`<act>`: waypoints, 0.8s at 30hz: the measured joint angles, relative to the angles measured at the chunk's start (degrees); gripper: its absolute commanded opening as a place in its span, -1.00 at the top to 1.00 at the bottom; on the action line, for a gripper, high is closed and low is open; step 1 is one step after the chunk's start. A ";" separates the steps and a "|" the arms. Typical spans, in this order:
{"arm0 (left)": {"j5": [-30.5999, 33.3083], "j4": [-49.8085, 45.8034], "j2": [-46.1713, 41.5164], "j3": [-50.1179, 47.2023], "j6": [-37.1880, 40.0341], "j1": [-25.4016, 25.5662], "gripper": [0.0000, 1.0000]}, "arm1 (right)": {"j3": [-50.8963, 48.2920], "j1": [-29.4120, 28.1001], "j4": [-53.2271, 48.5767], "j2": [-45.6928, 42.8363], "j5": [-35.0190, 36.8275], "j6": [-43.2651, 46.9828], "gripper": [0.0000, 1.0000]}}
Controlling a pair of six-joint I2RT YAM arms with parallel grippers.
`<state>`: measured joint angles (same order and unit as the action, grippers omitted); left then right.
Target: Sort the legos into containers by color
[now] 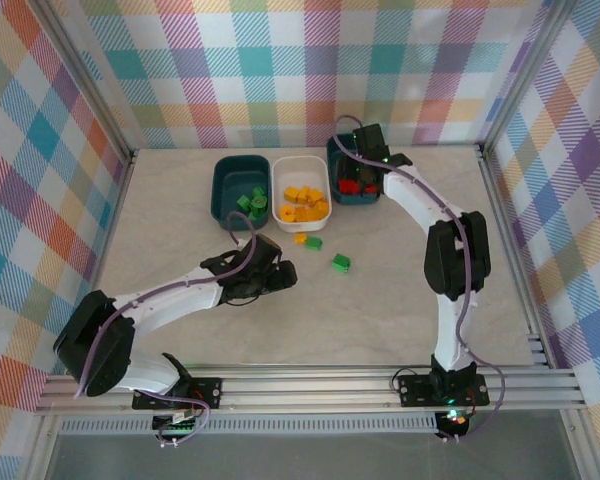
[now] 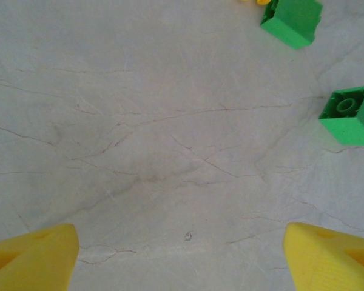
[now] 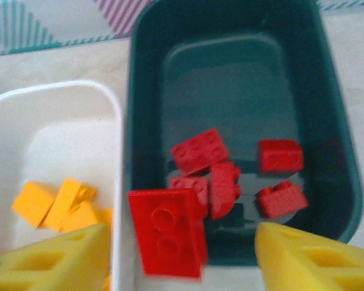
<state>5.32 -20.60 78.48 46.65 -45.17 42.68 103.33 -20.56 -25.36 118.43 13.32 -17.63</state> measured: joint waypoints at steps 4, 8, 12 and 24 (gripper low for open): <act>1.18 -1.97 -3.19 -0.02 0.20 0.00 -0.76 | 4.59 2.21 -3.17 3.52 3.69 1.16 -0.48; 1.79 -2.73 -5.09 -0.39 0.46 0.00 -0.75 | 10.05 5.20 -6.23 7.76 4.22 2.05 -0.35; 1.07 -2.69 -4.31 -0.46 0.83 0.02 -0.73 | 14.84 8.61 -8.85 12.41 0.90 3.56 -0.21; -0.22 -1.29 19.71 19.58 11.26 8.46 -0.60 | 14.45 9.99 -10.01 18.12 -2.69 4.85 0.60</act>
<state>5.10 -21.89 98.19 66.24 -33.91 51.13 117.78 -10.57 -35.38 136.55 10.63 -12.78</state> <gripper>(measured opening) 0.808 0.259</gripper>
